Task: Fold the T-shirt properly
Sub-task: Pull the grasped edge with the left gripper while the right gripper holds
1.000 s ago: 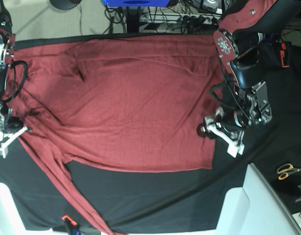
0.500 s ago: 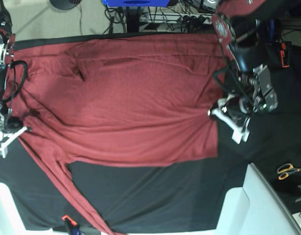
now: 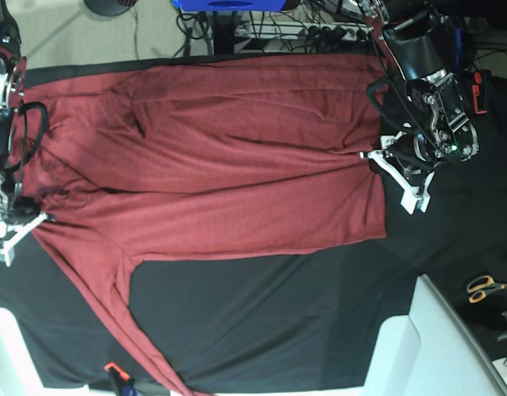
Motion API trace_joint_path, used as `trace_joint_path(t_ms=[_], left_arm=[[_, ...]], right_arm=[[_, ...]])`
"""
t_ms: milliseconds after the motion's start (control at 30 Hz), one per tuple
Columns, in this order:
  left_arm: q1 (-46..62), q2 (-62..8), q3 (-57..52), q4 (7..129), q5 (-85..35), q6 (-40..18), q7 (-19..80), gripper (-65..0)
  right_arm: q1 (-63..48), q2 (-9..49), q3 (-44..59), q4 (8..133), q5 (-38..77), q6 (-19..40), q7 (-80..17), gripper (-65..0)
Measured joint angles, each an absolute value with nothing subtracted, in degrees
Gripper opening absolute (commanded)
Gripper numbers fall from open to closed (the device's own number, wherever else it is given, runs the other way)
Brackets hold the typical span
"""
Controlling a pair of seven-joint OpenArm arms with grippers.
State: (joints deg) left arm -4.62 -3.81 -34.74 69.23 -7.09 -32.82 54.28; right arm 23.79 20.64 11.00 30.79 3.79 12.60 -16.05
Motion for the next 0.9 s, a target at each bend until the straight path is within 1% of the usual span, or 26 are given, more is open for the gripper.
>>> trace_joint_path(t_ms=[67,100,167,233,300,333,367,400,533,567,633,700,800,900], left_arm=[[-4.6,-3.81,-34.85,69.28,-7.11,-32.82,54.26,-65.0],[-4.6,-3.81,-34.94,69.28,-7.11,-32.84,54.26,-57.8],[-4.67,-3.86,-35.09,69.34,-7.46,-33.04,54.54,-39.0],[-4.75,-3.84,-35.09,69.91,-7.64,-32.99,54.59,-22.5],[-4.73,-3.84,-35.05,71.48,-6.24,-32.91,55.27,-10.0],[-4.54,-3.88,-35.07,72.55,-5.93,-32.6,56.01,-5.9],[-4.38,-3.99,-35.29,73.78,-5.82,-32.38,56.69,-3.1],[-4.38,-4.05,-35.42,74.76,-5.69,-32.53,56.86,-2.1],[-6.79,-4.34,-35.42,76.2,-5.52,-31.99,57.1,-2.0],[-7.97,-4.75,-35.31,75.31,-5.96,-31.11,57.01,-2.0],[-9.89,-5.56,-35.29,73.43,-6.37,-27.03,56.49,-2.0],[-11.62,-6.13,-35.59,70.5,-5.87,-25.65,56.55,-2.0],[-15.31,-6.87,-35.55,63.88,-5.89,-25.47,56.8,-2.0],[-19.55,-7.86,-35.31,57.06,-6.07,-25.5,52.1,-2.0]], right_arm=[[23.81,20.64,11.0,30.79,3.79,12.6,-16.05,-65.0],[23.81,20.64,11.0,30.81,3.79,12.6,-16.05,-65.0],[23.81,20.64,11.0,30.81,3.79,12.58,-16.05,-65.0],[23.79,20.64,11.0,30.81,3.79,12.58,-16.03,-65.0],[23.79,20.64,11.0,30.81,3.79,12.58,-16.05,-65.0],[23.79,20.64,11.0,30.79,3.79,12.58,-16.05,-65.0],[23.81,20.64,11.0,30.79,3.79,12.58,-16.08,-65.0],[23.81,20.64,11.0,30.79,3.79,12.58,-16.1,-65.0],[23.81,20.64,11.0,30.79,3.79,12.58,-16.03,-65.0],[23.81,20.64,11.0,30.79,3.77,12.58,-16.08,-65.0],[23.79,20.64,11.0,30.79,3.77,12.56,-16.1,-65.0],[23.81,20.64,11.0,30.79,3.77,12.58,-16.05,-65.0],[23.81,20.64,11.0,30.79,3.79,12.62,-15.94,-65.0],[23.79,20.67,11.0,30.79,3.81,12.62,-15.99,-65.0]])
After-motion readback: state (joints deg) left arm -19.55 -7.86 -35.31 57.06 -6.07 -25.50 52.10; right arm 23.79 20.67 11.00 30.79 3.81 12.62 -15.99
